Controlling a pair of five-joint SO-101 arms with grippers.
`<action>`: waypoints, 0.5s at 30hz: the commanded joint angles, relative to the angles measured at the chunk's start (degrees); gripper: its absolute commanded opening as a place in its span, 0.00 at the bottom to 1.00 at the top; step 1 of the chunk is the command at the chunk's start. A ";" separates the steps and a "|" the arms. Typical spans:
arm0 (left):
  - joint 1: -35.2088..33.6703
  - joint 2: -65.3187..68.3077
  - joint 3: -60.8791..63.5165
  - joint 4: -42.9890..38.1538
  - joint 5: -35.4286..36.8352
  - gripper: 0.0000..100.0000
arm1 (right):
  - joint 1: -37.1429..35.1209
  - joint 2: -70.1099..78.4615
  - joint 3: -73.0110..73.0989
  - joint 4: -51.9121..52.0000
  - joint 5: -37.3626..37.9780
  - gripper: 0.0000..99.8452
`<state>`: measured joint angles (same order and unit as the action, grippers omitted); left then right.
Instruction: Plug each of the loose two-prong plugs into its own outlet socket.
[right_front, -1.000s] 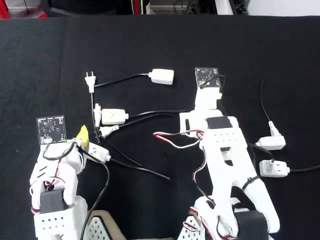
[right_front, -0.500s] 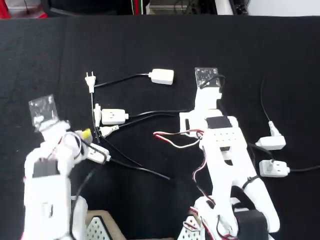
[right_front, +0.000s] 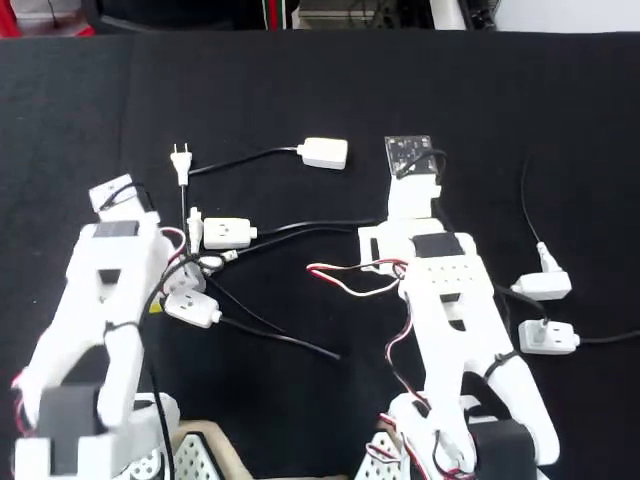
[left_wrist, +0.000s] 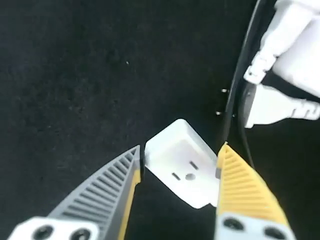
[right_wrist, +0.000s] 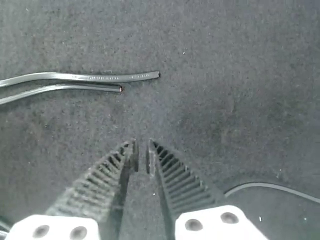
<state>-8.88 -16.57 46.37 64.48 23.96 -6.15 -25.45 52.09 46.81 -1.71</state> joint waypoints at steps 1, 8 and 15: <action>0.75 5.98 -6.81 0.97 1.93 0.25 | 0.88 -0.13 -0.22 -0.62 0.44 0.04; 1.01 12.31 -7.16 -1.32 0.35 0.24 | 0.88 -0.13 -0.22 -0.62 0.44 0.04; 1.01 15.03 -7.60 -1.32 -6.59 0.16 | 0.97 -0.13 -0.22 -0.62 0.44 0.04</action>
<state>-8.44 -2.07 40.04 63.34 19.65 -6.15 -25.45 52.09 46.81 -1.71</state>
